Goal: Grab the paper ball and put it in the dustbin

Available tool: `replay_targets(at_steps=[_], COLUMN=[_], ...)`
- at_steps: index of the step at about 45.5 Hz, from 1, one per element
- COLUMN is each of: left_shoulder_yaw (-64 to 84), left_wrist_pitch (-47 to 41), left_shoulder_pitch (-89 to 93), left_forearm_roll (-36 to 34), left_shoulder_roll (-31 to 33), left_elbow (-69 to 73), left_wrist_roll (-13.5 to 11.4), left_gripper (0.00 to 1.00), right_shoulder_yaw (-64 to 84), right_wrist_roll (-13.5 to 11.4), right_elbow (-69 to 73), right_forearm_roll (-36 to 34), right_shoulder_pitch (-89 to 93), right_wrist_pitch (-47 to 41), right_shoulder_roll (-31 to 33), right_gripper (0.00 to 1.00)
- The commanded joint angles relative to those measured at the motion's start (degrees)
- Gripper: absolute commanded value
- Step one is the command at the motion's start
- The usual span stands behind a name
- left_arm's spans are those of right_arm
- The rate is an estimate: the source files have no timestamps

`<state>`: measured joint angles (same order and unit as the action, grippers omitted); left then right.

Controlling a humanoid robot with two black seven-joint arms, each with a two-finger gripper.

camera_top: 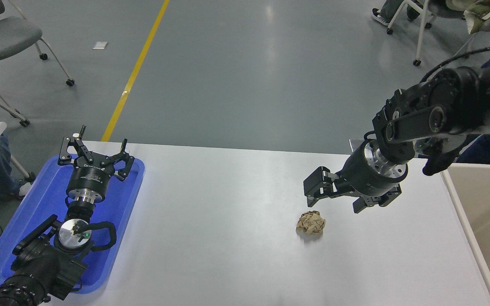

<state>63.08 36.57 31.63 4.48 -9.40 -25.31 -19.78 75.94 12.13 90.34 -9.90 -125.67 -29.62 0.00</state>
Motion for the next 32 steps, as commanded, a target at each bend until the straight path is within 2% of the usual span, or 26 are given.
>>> replay_targets(at_steps=[1,32], left_shoulder_yaw=[0.03,0.03], left_wrist_pitch=[0.00,0.00], left_shoulder_pitch=[0.01,0.01], left_forearm_roll=[0.00,0.00], left_shoulder_roll=[0.00,0.00], left_elbow=[0.00,0.00], left_wrist_roll=[0.00,0.00], left_gripper=[1.00,1.00], right_shoulder_yaw=[-0.09,-0.26], right_wrist_roll=[0.00,0.00], right_elbow=[0.02,-0.07], right_forearm_roll=[-0.12,0.06], right_shoulder_pitch=[0.07,0.25], right_wrist_pitch=[0.00,0.00], right_shoulder_roll=[0.00,0.00], right_gripper=[1.00,1.00])
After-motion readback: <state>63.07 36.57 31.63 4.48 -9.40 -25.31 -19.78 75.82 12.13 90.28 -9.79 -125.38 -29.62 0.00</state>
